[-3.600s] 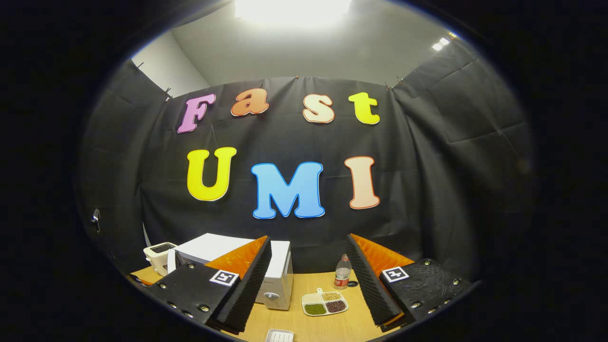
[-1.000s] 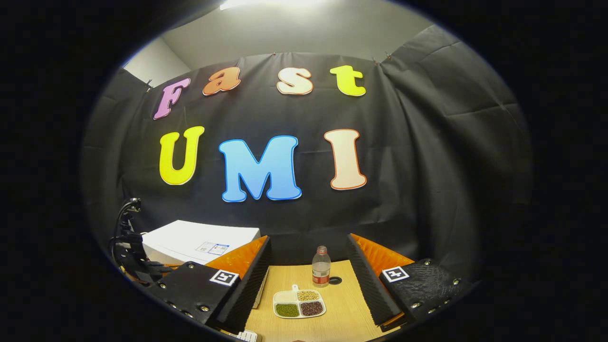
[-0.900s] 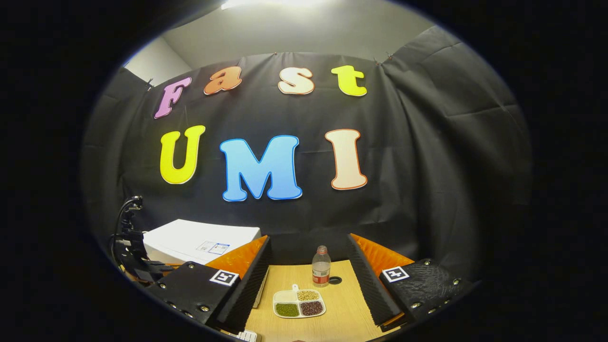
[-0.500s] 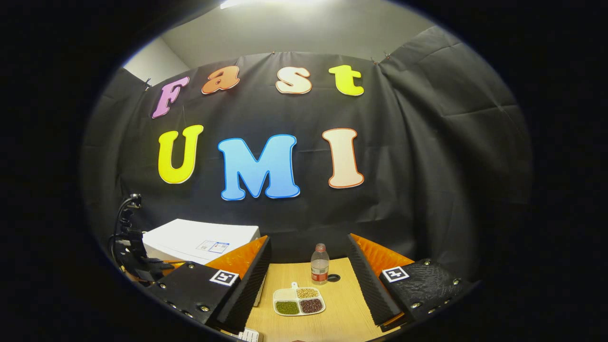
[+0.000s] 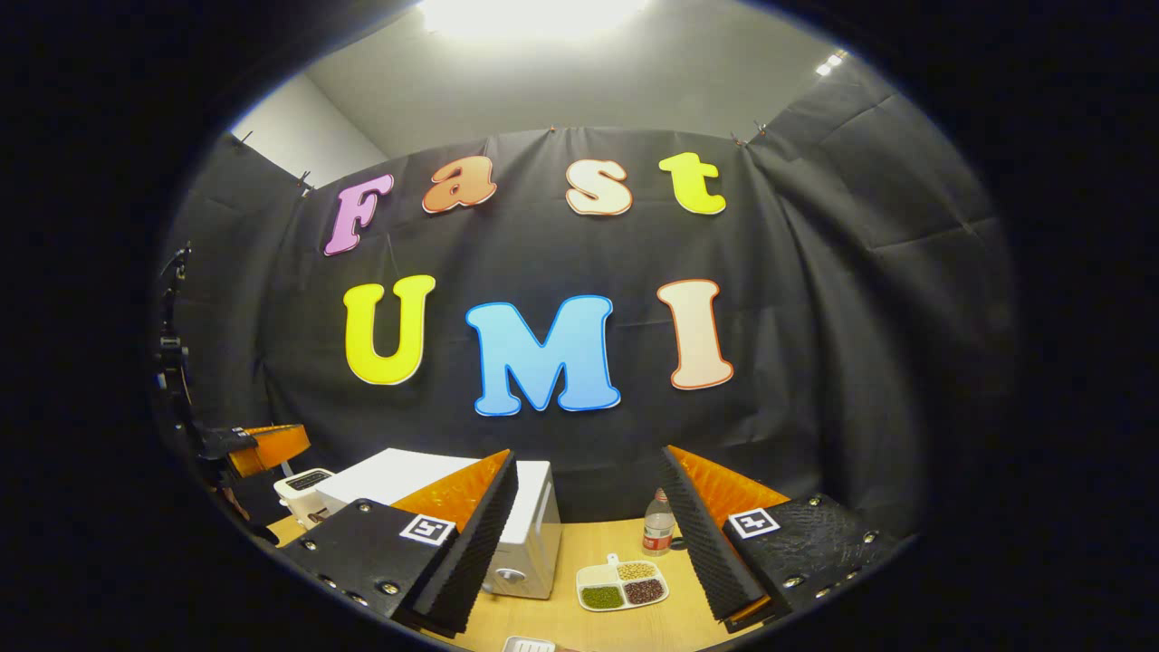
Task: Open the microwave oven with the left hand, put the food in, and close the microwave oven.
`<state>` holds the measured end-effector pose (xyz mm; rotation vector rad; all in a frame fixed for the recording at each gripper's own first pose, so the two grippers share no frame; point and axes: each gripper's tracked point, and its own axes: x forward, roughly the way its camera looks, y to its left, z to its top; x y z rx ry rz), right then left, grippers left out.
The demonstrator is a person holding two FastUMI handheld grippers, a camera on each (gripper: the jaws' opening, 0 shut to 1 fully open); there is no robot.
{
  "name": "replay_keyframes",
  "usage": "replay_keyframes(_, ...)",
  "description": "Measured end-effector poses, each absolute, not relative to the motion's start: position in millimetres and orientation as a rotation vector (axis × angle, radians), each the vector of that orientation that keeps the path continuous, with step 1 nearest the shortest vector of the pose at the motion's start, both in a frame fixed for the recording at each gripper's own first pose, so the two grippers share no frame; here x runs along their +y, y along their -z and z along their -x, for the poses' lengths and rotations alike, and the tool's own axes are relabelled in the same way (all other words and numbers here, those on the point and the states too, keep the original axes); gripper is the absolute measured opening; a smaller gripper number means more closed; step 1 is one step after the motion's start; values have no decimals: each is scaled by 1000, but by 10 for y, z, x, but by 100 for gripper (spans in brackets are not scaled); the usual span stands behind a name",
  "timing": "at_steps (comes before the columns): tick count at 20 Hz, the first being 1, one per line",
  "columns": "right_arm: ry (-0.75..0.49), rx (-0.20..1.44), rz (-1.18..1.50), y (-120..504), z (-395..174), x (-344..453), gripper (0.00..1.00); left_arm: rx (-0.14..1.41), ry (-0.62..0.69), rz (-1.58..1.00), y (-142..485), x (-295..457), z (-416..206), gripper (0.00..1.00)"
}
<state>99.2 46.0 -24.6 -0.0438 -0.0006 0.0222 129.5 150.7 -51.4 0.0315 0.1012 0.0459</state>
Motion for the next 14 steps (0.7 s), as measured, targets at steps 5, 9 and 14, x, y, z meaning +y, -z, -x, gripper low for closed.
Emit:
replay_keyframes(5,-39,-25,61,34,-715,791,94,62,-71,-37,131,1816,-796,97)
replay_keyframes(9,-29,-49,74,-42,-501,982,94,57,-56,-23,35,1965,-491,97)
replay_keyframes(14,-3,-45,60,-29,-327,1130,94,41,-37,-20,-93,2119,-207,96)
